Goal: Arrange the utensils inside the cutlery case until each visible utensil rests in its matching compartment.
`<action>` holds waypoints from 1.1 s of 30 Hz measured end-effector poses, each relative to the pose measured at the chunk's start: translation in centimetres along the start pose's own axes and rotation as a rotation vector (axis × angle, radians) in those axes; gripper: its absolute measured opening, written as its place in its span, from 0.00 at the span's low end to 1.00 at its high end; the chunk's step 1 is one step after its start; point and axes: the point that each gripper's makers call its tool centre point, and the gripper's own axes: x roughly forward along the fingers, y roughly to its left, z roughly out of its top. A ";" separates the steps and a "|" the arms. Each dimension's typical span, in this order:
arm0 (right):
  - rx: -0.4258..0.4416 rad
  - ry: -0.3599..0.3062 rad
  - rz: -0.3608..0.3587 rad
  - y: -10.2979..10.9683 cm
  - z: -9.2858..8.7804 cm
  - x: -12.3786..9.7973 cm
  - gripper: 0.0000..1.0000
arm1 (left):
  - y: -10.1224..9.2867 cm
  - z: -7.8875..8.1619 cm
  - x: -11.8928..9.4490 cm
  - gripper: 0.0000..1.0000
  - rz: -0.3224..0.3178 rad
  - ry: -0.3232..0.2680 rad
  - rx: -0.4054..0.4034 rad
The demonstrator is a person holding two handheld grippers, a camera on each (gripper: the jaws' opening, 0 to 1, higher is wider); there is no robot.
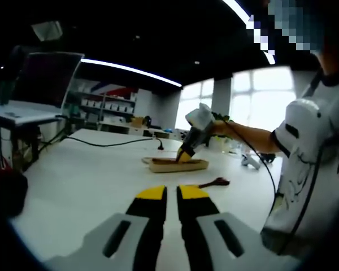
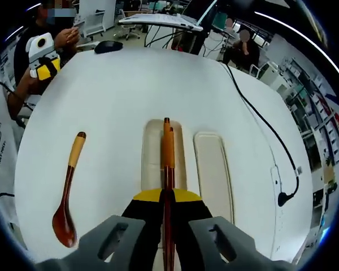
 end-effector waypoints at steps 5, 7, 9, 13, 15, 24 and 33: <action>0.024 0.004 0.007 0.0 -0.3 0.3 0.02 | 0.0 0.0 0.0 0.07 -0.003 0.000 -0.002; 0.026 0.010 0.019 0.2 -0.5 0.4 0.02 | 0.0 0.0 0.0 0.07 -0.004 0.002 -0.001; 0.028 0.016 0.024 0.3 -0.6 0.6 0.03 | 0.0 -0.1 0.0 0.07 -0.004 0.003 -0.002; 0.031 0.002 0.035 0.4 -0.3 0.6 0.03 | 0.0 -0.2 0.0 0.07 -0.004 0.003 -0.004; 0.025 0.005 0.042 0.5 -0.3 0.6 0.03 | 0.0 -0.3 0.0 0.07 -0.004 0.005 -0.005; 0.030 -0.063 0.012 0.2 1.0 -1.6 0.09 | -0.3 -0.3 0.3 0.07 -0.014 0.010 -0.005; 0.115 -0.250 -0.020 1.3 2.5 -5.2 0.09 | -1.0 0.1 1.1 0.07 -0.043 0.021 0.010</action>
